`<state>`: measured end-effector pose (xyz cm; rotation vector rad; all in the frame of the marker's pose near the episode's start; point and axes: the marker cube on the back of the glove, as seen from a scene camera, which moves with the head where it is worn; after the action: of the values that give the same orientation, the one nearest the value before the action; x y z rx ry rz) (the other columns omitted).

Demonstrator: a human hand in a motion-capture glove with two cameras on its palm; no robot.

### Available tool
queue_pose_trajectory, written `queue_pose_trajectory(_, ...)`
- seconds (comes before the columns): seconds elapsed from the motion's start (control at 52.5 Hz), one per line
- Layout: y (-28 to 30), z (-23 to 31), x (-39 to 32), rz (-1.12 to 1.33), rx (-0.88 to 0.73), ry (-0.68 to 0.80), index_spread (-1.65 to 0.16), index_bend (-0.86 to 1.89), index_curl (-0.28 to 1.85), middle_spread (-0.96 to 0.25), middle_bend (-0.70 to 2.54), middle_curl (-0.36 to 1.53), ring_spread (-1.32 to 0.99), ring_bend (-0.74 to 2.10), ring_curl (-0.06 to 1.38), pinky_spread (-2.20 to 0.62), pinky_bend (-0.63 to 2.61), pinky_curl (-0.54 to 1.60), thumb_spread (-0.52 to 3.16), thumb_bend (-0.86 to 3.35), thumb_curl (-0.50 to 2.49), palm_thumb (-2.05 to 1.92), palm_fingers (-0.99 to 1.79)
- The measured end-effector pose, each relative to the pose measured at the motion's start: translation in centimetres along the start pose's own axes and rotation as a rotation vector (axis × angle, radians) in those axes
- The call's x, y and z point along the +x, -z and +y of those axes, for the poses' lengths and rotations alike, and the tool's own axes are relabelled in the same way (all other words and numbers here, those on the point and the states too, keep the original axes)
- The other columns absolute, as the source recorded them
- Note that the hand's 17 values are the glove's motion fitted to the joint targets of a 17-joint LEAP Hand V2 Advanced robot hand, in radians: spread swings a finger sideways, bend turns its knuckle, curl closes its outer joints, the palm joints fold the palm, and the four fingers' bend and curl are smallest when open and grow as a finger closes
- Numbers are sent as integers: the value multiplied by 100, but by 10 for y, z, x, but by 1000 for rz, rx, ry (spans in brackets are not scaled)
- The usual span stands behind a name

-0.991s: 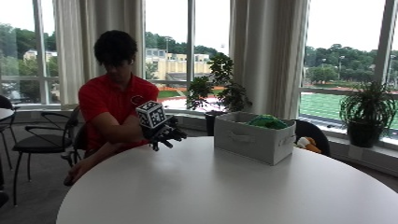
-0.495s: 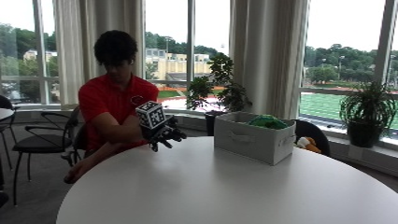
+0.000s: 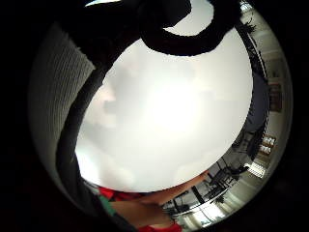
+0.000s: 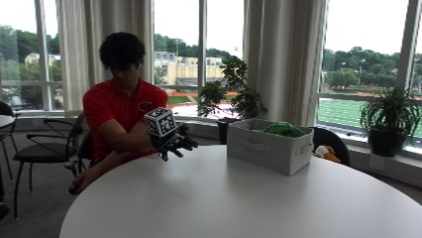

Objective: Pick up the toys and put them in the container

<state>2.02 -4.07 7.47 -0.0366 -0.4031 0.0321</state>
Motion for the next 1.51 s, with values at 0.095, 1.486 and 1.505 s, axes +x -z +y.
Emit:
queue_pose_trajectory(0.095,-3,1,-3,3,-9,-3,-46,34,44,-11,13,19,-2,18,26,12,73,34,121,-2,34,2,-10)
queue_pose_trajectory(1.486,28,-14,3,148,-57,11,-46,34,44,-11,13,19,-2,18,26,11,72,34,122,-2,34,2,-9)
queue_pose_trajectory(1.505,29,-16,4,149,-58,11,-47,35,44,-11,13,19,-2,18,26,11,72,34,122,-2,34,2,-9)
